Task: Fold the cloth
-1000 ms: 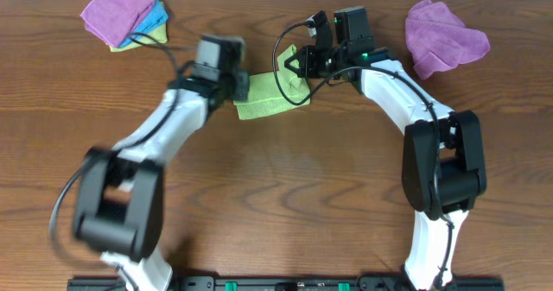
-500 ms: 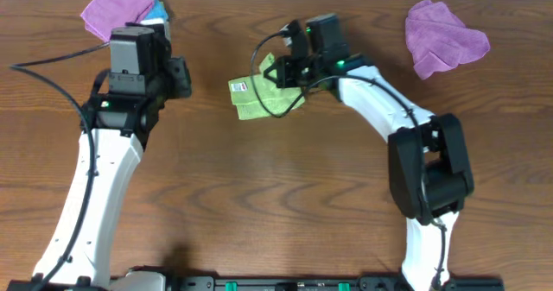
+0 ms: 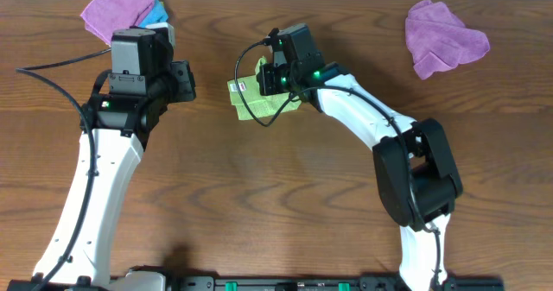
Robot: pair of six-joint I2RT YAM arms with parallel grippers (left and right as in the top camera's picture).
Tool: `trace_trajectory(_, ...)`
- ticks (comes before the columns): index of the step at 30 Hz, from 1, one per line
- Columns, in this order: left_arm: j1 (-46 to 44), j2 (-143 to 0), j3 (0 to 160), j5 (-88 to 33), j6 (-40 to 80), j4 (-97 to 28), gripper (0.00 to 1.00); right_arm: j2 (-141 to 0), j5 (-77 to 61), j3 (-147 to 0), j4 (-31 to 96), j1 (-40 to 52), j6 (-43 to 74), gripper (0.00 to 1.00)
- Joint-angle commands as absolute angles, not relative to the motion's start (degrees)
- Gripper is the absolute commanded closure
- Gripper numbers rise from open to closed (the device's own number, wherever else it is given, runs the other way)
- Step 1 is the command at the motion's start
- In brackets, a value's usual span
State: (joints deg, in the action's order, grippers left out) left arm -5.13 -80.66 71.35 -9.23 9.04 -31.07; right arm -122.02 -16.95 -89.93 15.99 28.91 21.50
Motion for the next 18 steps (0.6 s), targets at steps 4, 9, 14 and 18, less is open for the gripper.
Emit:
trace_trajectory(4, -5.0, -79.6, 71.4, -10.1, 9.2, -31.0, 0.94, -122.4, -21.5, -89.8, 14.4, 30.1, 21.2, 0.55)
trace_trajectory(9, -5.0, -79.6, 71.4, -10.1, 9.2, -30.0, 0.94, -122.5, -27.8, -89.8, 13.7, 30.6, 21.2, 0.41)
trace_trajectory(14, -5.0, -79.6, 71.4, -9.9, 8.8, -30.5, 0.94, -122.5, -27.6, -89.8, 15.0, 29.5, 21.2, 0.37)
trace_trajectory(18, -4.6, -79.9, 71.4, -8.1, 6.7, -33.3, 0.94, -122.5, -28.0, -89.8, 17.8, 27.4, 21.2, 0.38)
